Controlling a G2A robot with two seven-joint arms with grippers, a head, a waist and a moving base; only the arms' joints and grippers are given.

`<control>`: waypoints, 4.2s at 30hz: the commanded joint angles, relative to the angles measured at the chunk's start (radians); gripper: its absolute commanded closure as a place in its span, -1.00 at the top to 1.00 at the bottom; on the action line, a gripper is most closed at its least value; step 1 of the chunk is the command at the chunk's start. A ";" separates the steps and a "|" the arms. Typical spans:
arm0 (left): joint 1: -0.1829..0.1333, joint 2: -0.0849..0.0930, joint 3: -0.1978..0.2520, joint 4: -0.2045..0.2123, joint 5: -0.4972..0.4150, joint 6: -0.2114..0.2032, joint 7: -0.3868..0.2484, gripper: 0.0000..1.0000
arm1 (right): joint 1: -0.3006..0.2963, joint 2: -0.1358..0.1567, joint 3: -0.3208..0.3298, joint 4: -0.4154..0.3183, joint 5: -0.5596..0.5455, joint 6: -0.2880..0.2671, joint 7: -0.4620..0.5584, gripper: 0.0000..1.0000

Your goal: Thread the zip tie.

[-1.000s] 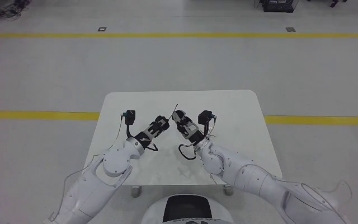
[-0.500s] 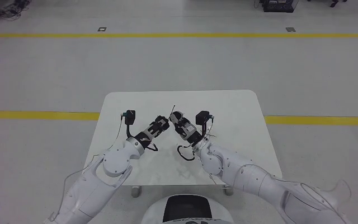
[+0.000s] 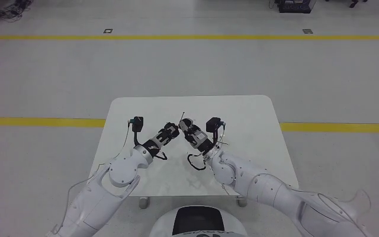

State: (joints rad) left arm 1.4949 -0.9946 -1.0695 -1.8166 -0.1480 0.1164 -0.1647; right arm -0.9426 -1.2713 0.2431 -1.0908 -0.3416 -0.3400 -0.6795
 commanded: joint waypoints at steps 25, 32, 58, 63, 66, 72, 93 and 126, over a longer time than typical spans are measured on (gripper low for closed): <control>0.000 0.000 0.000 0.000 0.000 0.000 0.000 -1.00 | 0.018 -0.004 -0.018 0.007 0.000 0.000 0.038 -0.24; 0.000 0.000 0.000 0.000 0.000 0.000 0.000 -1.00 | 0.013 0.012 -0.015 0.014 -0.034 0.000 -0.009 1.00; 0.000 0.000 0.000 0.000 0.000 0.000 0.000 -1.00 | -0.064 0.145 0.058 -0.247 -0.016 0.000 -0.031 1.00; 0.000 0.000 0.000 0.000 0.000 0.000 0.000 -1.00 | -0.079 0.237 0.075 -0.409 0.047 0.000 0.099 1.00; 0.000 0.000 0.000 0.000 0.000 0.000 0.000 -1.00 | -0.086 0.292 0.089 -0.486 0.113 0.000 0.178 1.00; 0.000 0.000 0.000 0.000 0.000 0.000 0.000 -1.00 | -0.114 0.376 0.144 -0.587 0.258 0.000 0.331 1.00; 0.000 0.000 0.000 0.000 0.000 0.000 0.000 -1.00 | -0.354 0.382 0.588 -0.663 0.624 0.000 0.933 1.00; 0.000 0.000 0.000 0.000 0.000 0.000 0.000 -1.00 | -0.482 -0.090 1.169 -0.283 0.787 0.000 2.021 1.00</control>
State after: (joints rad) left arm 1.4949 -0.9946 -1.0695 -1.8166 -0.1480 0.1164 -0.1647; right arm -1.4265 -1.3511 1.4085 -1.3877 0.4503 -0.3400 1.3314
